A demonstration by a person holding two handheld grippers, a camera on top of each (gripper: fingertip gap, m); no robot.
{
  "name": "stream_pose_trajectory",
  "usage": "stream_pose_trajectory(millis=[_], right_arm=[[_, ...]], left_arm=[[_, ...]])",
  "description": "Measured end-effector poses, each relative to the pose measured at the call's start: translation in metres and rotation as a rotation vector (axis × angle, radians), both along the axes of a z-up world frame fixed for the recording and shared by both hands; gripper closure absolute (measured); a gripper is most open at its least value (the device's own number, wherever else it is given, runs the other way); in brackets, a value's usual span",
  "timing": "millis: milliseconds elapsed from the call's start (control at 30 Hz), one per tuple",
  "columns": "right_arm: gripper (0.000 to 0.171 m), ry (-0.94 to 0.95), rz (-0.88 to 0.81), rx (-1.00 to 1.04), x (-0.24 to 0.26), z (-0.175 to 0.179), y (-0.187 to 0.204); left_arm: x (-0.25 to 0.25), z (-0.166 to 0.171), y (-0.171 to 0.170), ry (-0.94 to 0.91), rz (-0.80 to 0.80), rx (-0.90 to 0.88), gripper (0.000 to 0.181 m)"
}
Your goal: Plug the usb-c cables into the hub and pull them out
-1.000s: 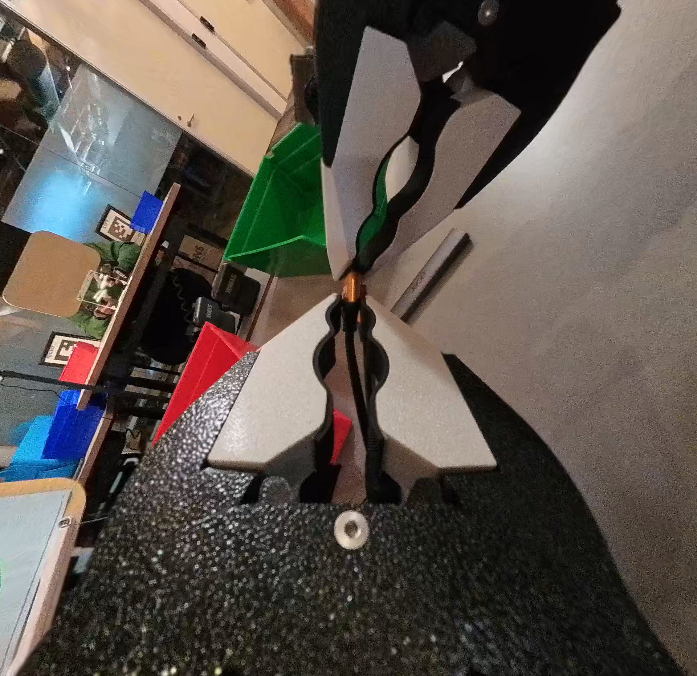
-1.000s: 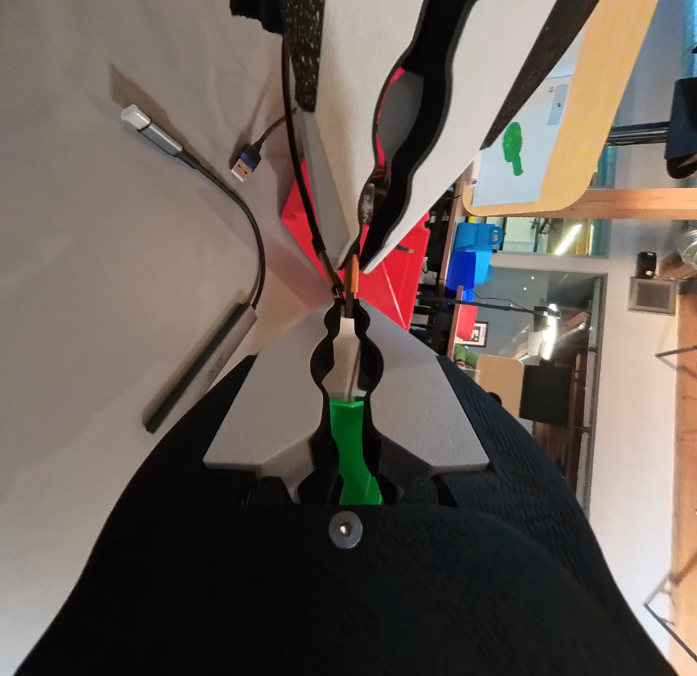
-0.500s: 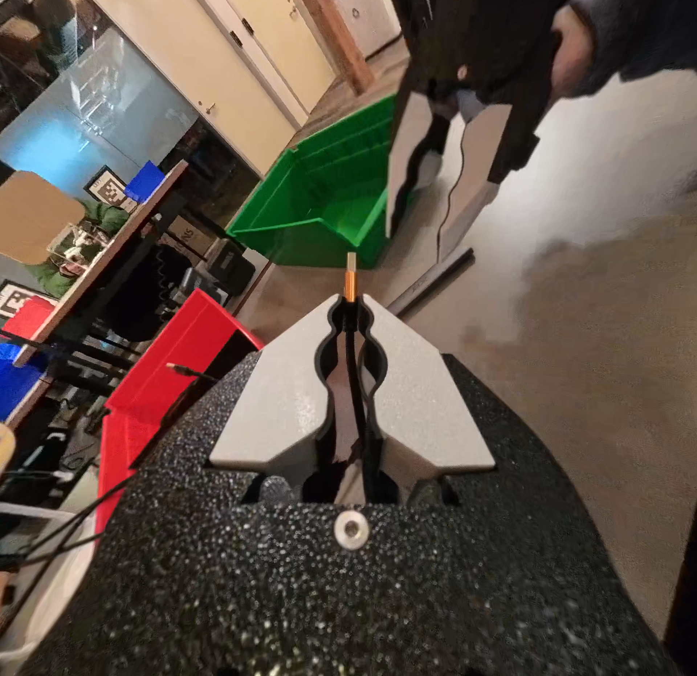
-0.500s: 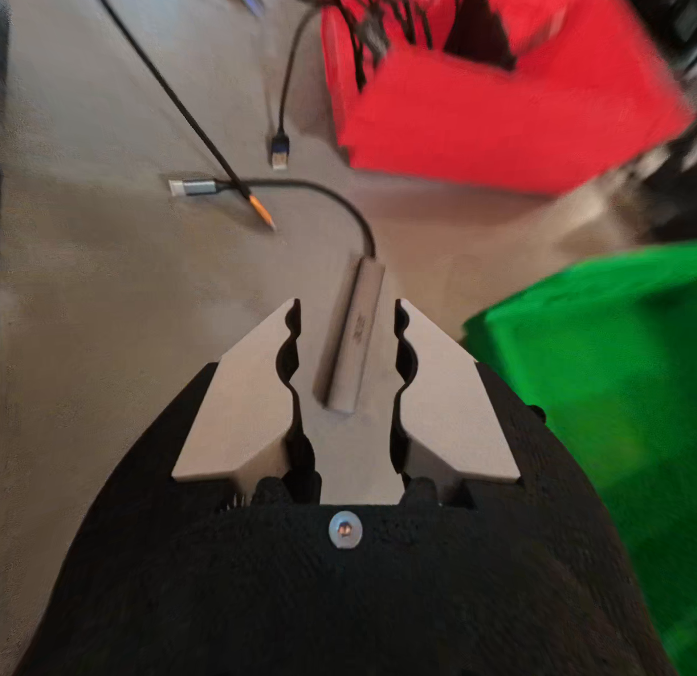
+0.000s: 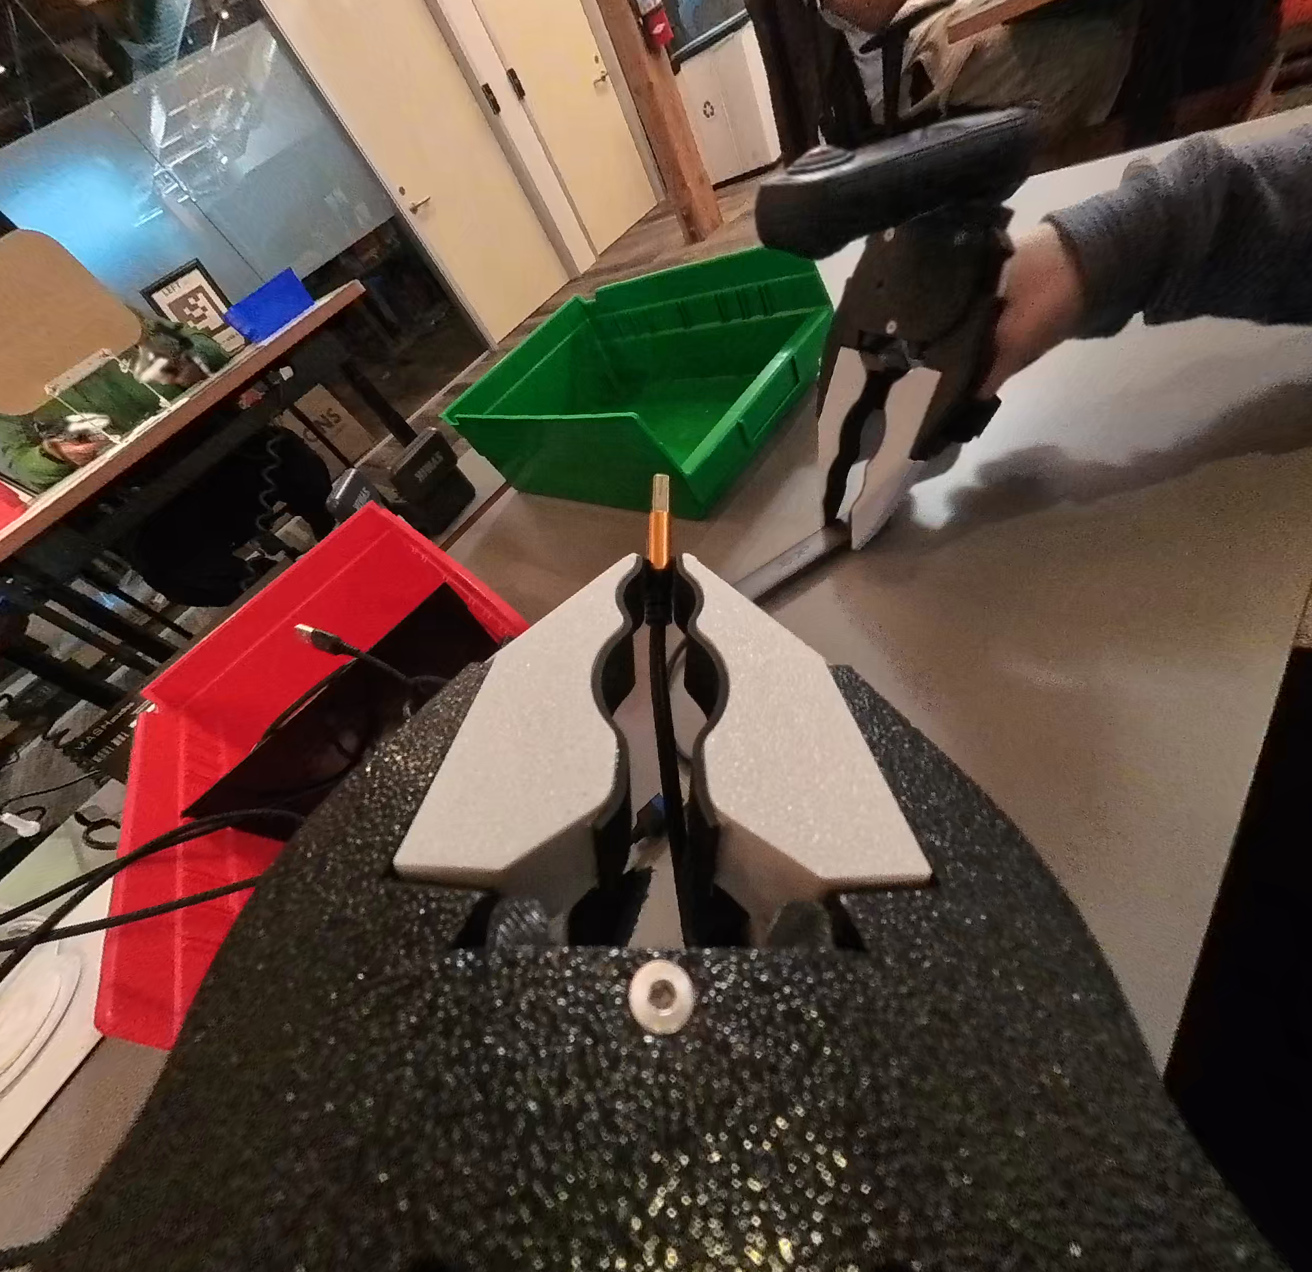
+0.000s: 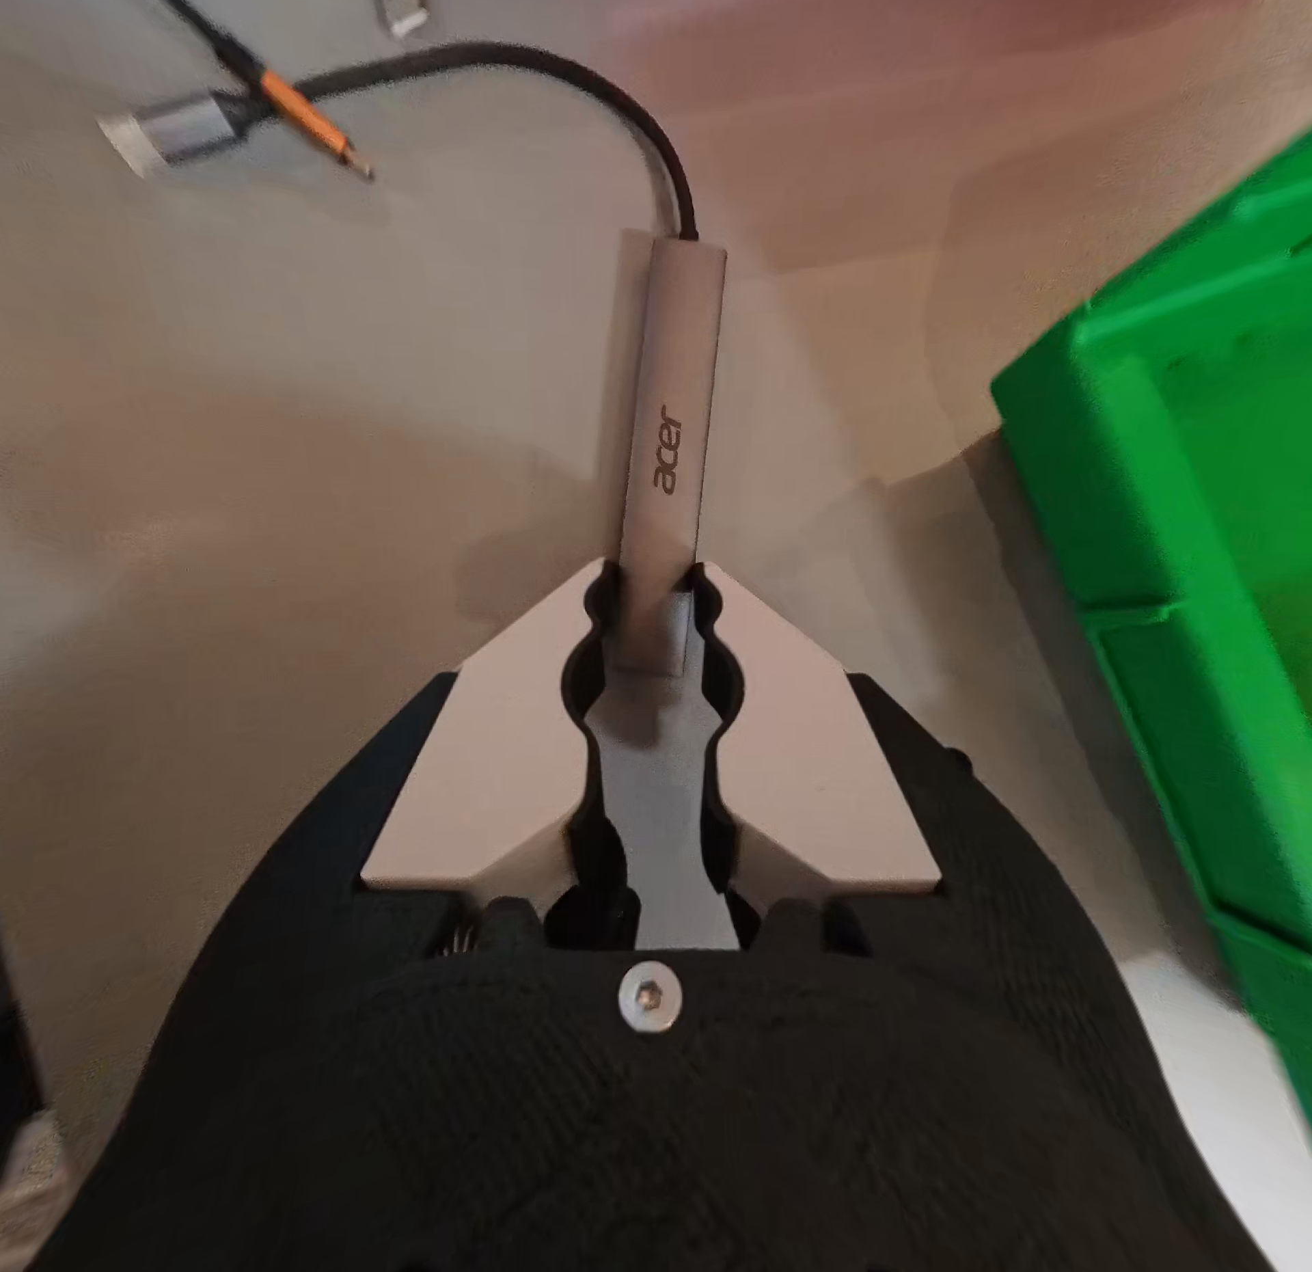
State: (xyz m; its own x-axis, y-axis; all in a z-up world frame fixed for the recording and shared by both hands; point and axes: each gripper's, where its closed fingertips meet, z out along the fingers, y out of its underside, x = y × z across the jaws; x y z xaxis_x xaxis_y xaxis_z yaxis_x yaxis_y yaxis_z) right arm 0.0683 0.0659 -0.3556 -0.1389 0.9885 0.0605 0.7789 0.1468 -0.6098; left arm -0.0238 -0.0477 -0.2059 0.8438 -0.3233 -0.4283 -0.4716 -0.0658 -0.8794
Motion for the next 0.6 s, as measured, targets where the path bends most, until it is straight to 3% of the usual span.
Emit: stream_pose_trajectory(millis=[367, 500, 600], right_arm=[[0.151, 0.190, 0.289, 1.149, -0.007, 0.048, 0.007], [0.152, 0.250, 0.320, 1.420, -0.005, 0.065, 0.005], [0.151, 0.277, 0.329, 1.480, -0.004, 0.069, 0.002]], left_arm=[[-0.006, 0.001, -0.003, -0.090, 0.001, -0.011, 0.177], [-0.006, -0.001, -0.002, -0.105, 0.001, -0.018, 0.177], [-0.005, -0.002, -0.001, -0.123, 0.001, -0.031, 0.177]])
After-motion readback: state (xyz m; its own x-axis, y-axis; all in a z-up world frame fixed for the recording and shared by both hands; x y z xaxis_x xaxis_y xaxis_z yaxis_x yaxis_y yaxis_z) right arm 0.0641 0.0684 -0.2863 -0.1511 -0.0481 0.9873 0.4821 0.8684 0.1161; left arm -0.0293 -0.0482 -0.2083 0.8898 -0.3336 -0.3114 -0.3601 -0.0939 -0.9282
